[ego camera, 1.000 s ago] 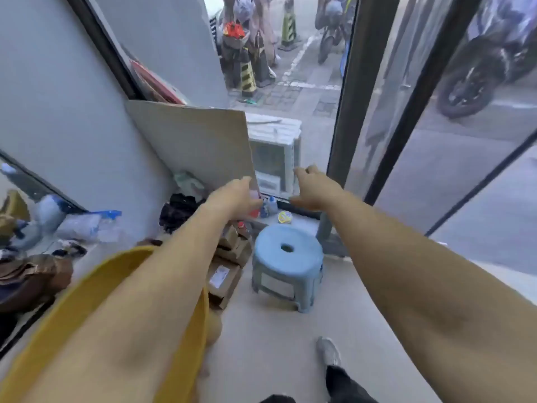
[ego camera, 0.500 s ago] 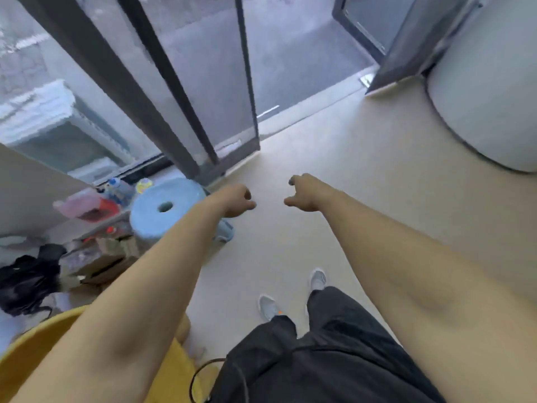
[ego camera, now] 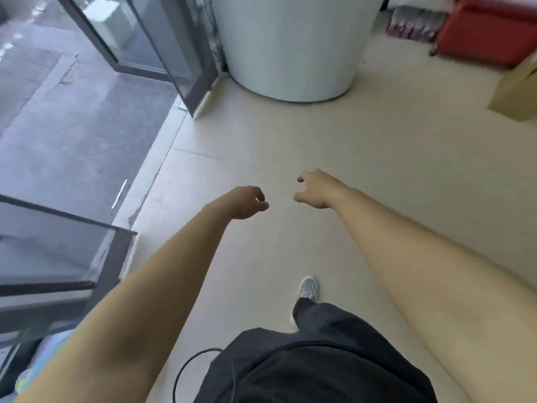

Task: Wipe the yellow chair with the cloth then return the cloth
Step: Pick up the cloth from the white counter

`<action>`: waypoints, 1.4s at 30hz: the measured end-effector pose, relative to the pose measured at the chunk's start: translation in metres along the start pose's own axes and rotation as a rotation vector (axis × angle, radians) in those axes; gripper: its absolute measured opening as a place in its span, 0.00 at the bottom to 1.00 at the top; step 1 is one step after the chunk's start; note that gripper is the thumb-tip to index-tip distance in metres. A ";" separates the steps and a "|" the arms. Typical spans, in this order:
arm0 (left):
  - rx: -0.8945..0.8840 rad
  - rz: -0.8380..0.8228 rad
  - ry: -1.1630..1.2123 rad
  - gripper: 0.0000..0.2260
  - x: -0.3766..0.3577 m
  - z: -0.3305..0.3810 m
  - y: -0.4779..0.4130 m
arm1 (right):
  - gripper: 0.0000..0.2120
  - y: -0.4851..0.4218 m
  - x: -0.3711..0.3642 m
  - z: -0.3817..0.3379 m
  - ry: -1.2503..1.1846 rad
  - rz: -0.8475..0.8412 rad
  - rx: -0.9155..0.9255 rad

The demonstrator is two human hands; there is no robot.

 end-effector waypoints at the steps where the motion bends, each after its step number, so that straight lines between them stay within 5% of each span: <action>1: -0.028 -0.001 -0.042 0.16 0.011 0.030 -0.016 | 0.30 -0.002 0.022 0.022 -0.023 0.027 -0.012; 10: -0.152 -0.008 -0.295 0.17 0.110 0.220 -0.141 | 0.29 -0.040 0.181 0.164 -0.209 0.171 -0.134; 22: -0.280 -0.086 -0.456 0.18 0.295 0.360 -0.335 | 0.29 -0.188 0.369 0.250 -0.341 0.161 -0.316; 42: -0.266 0.124 -0.319 0.24 0.573 0.690 -0.617 | 0.30 -0.406 0.805 0.428 -0.264 0.220 -0.104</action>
Point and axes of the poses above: each hand's wrist, its own y-axis away from the middle knuckle, its own x-axis out of the back of the hand, z = x × y, the point moved 5 cm from there along -y, towards the middle knuckle, and after that the axes turned 9 degrees about -z, right-handed, at the moved point
